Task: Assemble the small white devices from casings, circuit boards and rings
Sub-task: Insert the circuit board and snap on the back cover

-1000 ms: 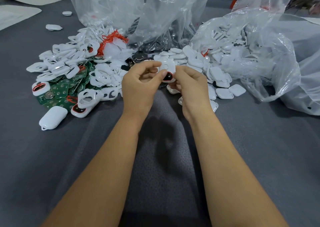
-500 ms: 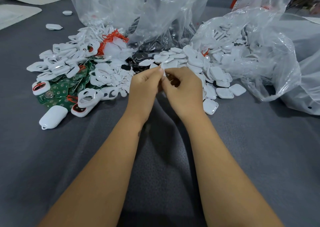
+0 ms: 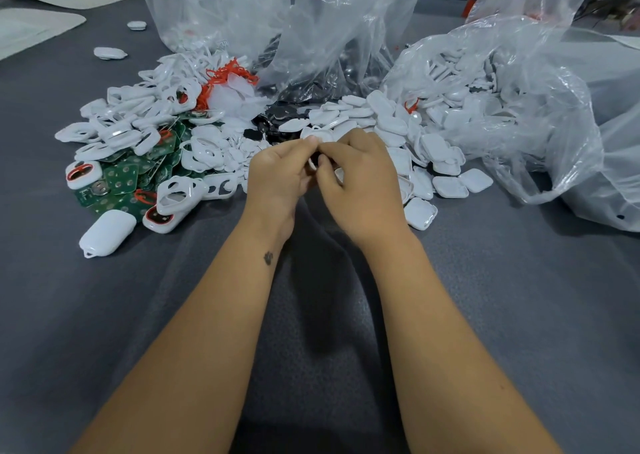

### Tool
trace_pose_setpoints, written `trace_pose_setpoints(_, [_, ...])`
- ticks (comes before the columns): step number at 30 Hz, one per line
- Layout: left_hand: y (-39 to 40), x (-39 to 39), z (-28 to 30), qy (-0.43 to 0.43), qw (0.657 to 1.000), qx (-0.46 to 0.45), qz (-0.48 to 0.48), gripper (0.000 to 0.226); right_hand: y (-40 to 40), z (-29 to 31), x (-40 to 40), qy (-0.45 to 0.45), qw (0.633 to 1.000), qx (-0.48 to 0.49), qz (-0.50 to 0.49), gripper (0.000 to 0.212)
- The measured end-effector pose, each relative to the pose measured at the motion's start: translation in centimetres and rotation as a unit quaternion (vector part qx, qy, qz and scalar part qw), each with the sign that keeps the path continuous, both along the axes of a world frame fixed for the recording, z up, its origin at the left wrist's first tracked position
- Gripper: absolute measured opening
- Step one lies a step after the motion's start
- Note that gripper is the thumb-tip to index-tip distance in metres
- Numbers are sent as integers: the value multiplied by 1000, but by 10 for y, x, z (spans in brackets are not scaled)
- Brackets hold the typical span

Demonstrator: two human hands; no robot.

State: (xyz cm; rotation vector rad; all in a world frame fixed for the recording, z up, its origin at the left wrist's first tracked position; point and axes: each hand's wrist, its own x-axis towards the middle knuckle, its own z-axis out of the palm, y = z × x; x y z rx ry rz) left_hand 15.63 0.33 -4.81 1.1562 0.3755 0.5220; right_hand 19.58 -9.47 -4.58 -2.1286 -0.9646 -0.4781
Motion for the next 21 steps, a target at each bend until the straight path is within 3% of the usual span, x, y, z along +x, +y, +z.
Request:
trace_pose_setpoints(8, [3,4,-1,8,999,-46,15,19,5,4,0,176,960,214,-30,18])
trace_pose_setpoints(16, [3,6,-5,24,1000,-3,12,23,3,5,2,260,933,249,-21,20])
trace_pose_setpoints(21, [0,3,-6,30,998,52,0,29,3,4,2,218,952,216,-14,19])
